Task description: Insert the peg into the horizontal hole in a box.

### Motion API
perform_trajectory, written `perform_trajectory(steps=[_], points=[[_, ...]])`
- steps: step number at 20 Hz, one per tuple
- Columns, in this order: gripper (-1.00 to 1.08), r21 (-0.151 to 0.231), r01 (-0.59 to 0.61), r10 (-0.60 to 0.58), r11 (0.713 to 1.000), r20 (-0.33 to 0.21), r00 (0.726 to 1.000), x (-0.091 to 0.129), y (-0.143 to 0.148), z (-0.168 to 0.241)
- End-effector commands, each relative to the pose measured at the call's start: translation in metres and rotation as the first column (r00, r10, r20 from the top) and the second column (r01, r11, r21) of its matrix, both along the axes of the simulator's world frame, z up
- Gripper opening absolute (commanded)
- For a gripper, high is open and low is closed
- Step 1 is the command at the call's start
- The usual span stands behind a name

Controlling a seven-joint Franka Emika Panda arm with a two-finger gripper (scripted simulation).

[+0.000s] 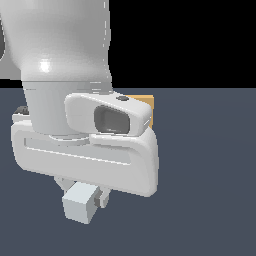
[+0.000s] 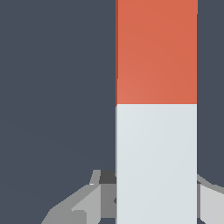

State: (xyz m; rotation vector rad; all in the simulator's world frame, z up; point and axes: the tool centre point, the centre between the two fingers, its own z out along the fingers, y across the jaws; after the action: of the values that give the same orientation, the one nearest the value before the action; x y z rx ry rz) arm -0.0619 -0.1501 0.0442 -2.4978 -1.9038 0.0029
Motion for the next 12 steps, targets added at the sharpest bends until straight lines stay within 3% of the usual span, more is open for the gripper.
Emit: perform_trajectory(steps=[1, 12], points=[[-1.0, -0.001, -0.022, 0.022, 1.0, 0.002, 1.0, 0.014, 0.036, 0.009], [-1.0, -0.001, -0.104, 0.104, 0.995, 0.002, 0.995, 0.062, 0.184, 0.043]])
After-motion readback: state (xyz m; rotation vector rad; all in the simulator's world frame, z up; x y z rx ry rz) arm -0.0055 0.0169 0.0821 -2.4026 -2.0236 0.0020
